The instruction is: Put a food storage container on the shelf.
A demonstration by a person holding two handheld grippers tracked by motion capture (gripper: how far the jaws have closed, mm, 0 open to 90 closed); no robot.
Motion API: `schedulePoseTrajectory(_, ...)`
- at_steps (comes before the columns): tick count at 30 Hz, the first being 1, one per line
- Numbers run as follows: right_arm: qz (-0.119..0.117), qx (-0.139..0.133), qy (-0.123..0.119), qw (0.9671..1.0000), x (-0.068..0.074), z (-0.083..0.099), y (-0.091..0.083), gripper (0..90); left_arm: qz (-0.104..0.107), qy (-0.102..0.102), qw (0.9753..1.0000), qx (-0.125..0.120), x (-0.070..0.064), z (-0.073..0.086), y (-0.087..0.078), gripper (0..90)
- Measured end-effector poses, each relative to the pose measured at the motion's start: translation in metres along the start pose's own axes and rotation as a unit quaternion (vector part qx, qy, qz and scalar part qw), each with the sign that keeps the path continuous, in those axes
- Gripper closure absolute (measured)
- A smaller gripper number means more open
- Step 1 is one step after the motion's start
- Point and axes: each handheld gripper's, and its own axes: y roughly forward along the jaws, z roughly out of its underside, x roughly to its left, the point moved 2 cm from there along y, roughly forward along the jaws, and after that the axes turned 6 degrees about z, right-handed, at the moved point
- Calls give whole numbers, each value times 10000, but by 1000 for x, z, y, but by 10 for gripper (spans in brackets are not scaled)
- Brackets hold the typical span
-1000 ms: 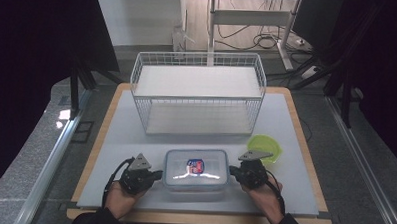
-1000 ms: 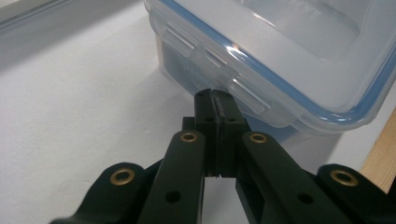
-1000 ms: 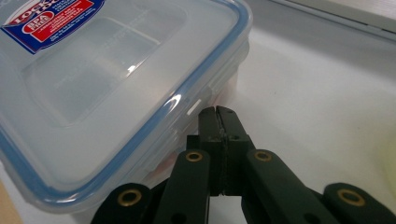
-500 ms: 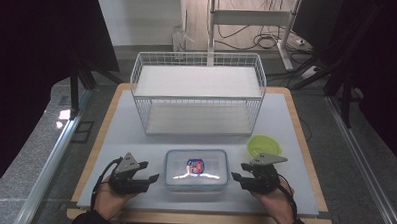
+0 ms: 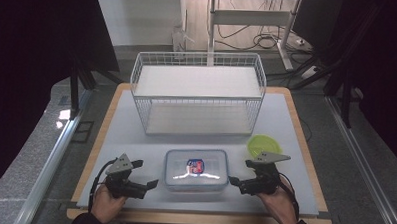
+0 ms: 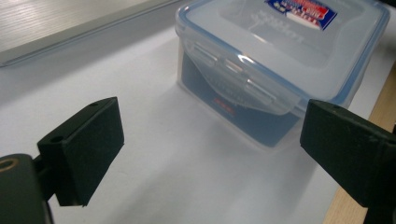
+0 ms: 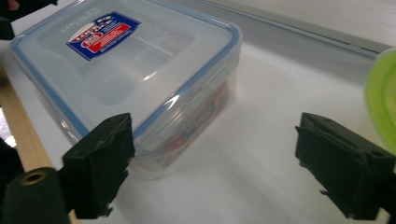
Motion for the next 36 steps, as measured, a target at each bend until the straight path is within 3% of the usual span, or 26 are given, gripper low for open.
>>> schedulePoseTrajectory(5, -104, -13, -26, 9999, 2, -3, 1, 69, 27, -212, 9998, -17, 1, -6, -1, 69)
schedulePoseTrajectory(10, -80, -35, -134, 9999, 4, -8, 3, 59, 74, -127, 9997, 186, -3, -13, 5, 68)
schedulePoseTrajectory(19, -165, 58, -64, 9998, 9, -14, 10, 50, 244, -107, 9990, 363, -6, -25, 15, 49)
schedulePoseTrajectory(22, -293, 61, 16, 9995, 11, -16, 13, 28, 404, -251, 9979, 429, -3, -27, 20, 26)
schedulePoseTrajectory(27, -390, 176, 205, 9989, 11, -21, 16, 26, 554, -301, 9969, 471, -1, -32, 27, 23)
schedulePoseTrajectory(36, -587, 400, 285, 9971, 12, -29, 27, 32, 927, -582, 9923, 578, 8, -35, 44, 16)
